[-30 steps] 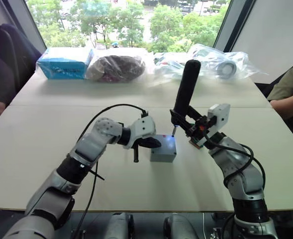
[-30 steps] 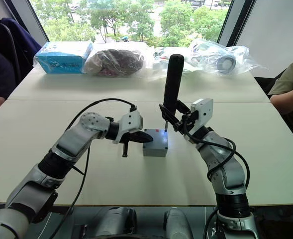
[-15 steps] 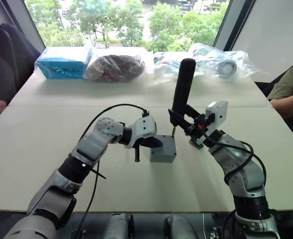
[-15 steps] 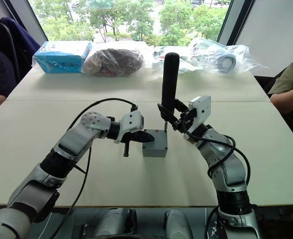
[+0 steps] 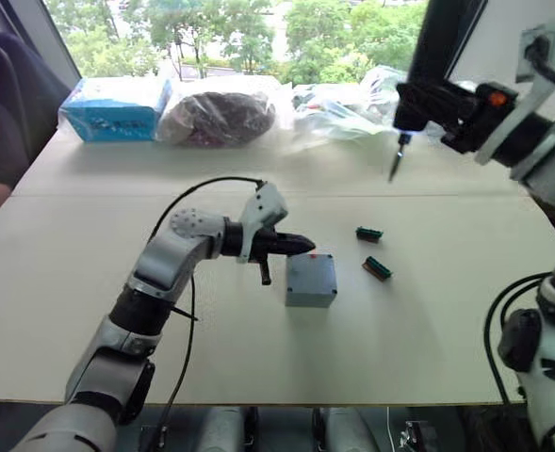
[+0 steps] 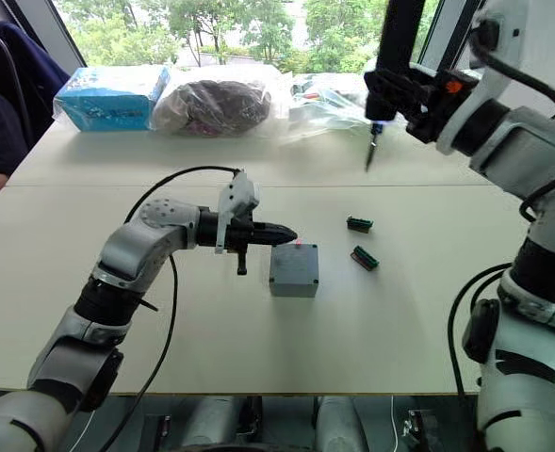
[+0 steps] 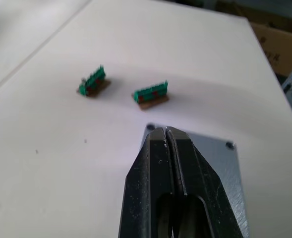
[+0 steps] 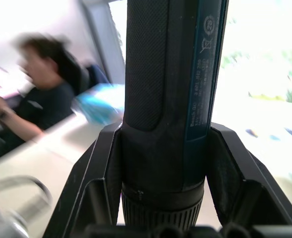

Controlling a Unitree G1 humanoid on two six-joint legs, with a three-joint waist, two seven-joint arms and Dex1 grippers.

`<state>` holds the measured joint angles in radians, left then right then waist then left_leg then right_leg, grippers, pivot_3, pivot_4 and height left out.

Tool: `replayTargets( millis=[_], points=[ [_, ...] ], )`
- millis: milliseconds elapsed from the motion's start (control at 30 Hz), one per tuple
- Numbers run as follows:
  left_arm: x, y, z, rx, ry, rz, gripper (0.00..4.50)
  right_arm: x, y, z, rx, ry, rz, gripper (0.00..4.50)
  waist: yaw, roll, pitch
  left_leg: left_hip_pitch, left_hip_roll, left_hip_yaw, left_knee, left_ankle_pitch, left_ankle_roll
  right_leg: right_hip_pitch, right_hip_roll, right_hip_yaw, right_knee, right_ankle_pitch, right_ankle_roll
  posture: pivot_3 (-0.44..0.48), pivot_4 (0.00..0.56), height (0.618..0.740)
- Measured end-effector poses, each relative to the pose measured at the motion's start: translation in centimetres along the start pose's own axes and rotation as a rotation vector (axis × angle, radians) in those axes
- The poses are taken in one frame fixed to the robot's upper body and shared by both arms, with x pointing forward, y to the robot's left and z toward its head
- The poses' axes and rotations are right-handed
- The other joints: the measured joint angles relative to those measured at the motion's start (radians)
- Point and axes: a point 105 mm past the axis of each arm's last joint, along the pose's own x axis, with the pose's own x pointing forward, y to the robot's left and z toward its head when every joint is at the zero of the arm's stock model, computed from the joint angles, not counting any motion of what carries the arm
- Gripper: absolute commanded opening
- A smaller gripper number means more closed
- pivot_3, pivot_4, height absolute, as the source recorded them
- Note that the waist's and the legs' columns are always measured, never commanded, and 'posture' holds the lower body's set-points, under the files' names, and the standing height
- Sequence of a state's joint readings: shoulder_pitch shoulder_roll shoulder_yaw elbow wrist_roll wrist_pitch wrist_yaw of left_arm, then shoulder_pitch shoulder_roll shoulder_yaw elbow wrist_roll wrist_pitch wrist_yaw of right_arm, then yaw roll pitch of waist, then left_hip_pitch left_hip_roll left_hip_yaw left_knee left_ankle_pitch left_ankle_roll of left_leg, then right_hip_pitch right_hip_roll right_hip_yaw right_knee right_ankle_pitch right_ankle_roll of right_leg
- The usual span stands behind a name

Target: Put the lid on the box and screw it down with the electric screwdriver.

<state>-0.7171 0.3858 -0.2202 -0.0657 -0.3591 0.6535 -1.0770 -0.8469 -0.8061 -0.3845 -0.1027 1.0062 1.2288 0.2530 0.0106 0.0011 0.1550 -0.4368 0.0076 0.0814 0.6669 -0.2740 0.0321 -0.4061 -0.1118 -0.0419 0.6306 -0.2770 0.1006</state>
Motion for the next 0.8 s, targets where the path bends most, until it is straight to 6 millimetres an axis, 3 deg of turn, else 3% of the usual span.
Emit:
replayTargets(
  millis=[200,300,400,733,800],
  points=[
    [-1.5,-0.5,-0.4,0.020,0.041,0.001,0.00,-5.0,-6.0,-10.6,0.299,0.522,-0.202,1.80,0.000,0.000,0.001,-0.001,-0.002,0.001,0.001,0.000,0.003,0.000,0.001,0.000,0.000,0.001,0.003,0.000,0.150,0.740],
    [-1.5,-1.2,-1.0,0.034,0.080,-0.026,0.00,-7.1,-7.5,-14.1,0.384,0.675,-0.289,1.80,-0.004,0.004,0.003,-0.001,-0.002,0.003,0.001,0.001,0.005,-0.002,0.003,0.002,0.000,0.004,0.007,0.000,0.150,0.740],
    [-1.4,-1.5,-1.2,0.029,0.093,-0.035,0.00,-7.9,-8.1,-15.4,0.384,0.753,-0.327,1.80,-0.007,0.004,0.003,-0.001,-0.001,0.003,0.001,0.002,0.004,-0.002,0.005,0.003,0.000,0.004,0.008,0.000,0.150,0.740],
    [-1.2,-2.2,-1.5,0.015,0.095,-0.011,0.00,-7.8,-9.4,-17.2,0.356,0.853,-0.346,1.80,0.002,0.004,0.003,-0.001,0.001,0.002,0.002,0.003,0.003,-0.002,0.009,0.004,0.000,0.004,0.008,0.000,0.150,0.740],
    [-1.2,-2.1,-1.5,0.016,0.097,-0.004,0.00,-7.7,-9.6,-17.2,0.348,0.858,-0.347,2.80,0.001,0.004,0.003,-0.001,0.001,0.002,0.003,0.003,0.003,-0.002,0.009,0.004,0.000,0.005,0.009,0.000,0.150,0.740]
  ],
)
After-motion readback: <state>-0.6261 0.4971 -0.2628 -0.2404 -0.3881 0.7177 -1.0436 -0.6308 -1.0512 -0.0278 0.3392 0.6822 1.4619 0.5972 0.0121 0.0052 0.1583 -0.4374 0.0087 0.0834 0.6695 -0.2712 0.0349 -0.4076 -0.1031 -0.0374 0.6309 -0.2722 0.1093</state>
